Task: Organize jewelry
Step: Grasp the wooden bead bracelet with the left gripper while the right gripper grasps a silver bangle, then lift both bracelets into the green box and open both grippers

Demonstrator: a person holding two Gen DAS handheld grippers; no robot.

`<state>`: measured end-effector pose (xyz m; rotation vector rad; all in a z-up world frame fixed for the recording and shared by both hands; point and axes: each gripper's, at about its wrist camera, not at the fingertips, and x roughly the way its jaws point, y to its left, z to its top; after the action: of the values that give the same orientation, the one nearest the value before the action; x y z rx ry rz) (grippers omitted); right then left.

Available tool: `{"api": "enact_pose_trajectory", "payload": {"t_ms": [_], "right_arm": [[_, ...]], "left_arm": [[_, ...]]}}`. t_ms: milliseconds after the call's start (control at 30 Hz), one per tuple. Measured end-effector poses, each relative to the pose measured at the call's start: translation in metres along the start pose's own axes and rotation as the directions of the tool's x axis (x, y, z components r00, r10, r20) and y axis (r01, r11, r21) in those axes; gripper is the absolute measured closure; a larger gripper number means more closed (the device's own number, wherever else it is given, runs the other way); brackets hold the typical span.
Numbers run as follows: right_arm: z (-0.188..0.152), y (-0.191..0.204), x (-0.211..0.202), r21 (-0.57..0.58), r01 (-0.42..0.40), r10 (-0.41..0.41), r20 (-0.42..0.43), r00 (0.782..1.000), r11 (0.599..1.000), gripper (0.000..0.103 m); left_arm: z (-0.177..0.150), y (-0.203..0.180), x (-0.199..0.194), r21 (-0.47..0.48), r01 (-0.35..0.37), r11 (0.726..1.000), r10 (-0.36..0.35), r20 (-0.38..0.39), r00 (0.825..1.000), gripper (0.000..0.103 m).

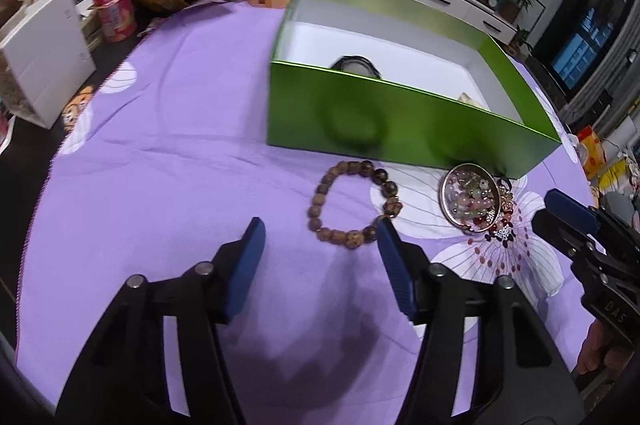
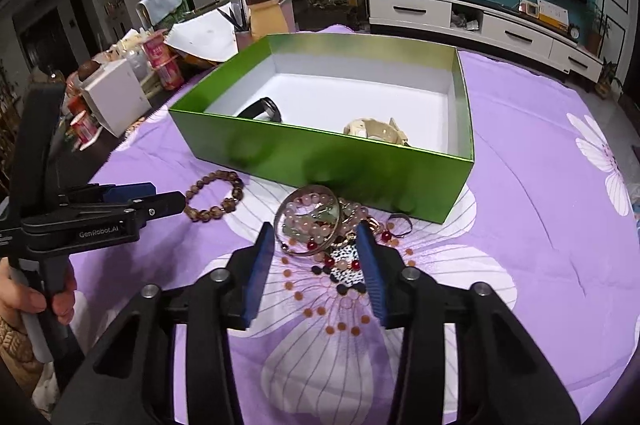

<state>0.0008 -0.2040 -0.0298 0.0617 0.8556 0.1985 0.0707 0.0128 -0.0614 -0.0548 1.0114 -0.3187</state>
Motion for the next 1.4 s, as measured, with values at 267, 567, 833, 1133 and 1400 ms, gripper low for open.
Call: {"api": "enact_pose_trajectory", "payload": {"t_ms": [267,567,833,1133,1400], "right_arm": [[0.006,-0.003,0.016,-0.009,0.013,-0.013,-0.018,1.0,1.0,0.077],[0.013,-0.001,0.037,-0.05,0.042,-0.045,-0.047,0.998,0.998,0.085],[0.015,0.005,0.051,-0.096,0.064,-0.071,-0.069,0.995,0.993,0.09],[0.017,0.007,0.054,-0.124,0.123,-0.131,-0.053,0.99,0.985,0.102],[0.019,0.008,0.027,-0.097,0.093,-0.092,0.009,0.996,0.991,0.103]], "left_arm": [[0.004,-0.009,0.011,0.027,0.001,1.0,-0.001,-0.004,1.0,0.053],[0.007,-0.009,0.023,0.036,0.006,0.999,-0.005,-0.023,1.0,0.072],[0.01,-0.003,0.029,0.036,0.009,0.999,-0.009,-0.019,1.0,0.086],[0.011,-0.004,0.031,0.037,-0.018,0.999,0.018,-0.004,1.0,0.096],[0.012,-0.015,0.01,0.046,0.004,0.999,-0.006,0.036,0.999,0.096]]}}
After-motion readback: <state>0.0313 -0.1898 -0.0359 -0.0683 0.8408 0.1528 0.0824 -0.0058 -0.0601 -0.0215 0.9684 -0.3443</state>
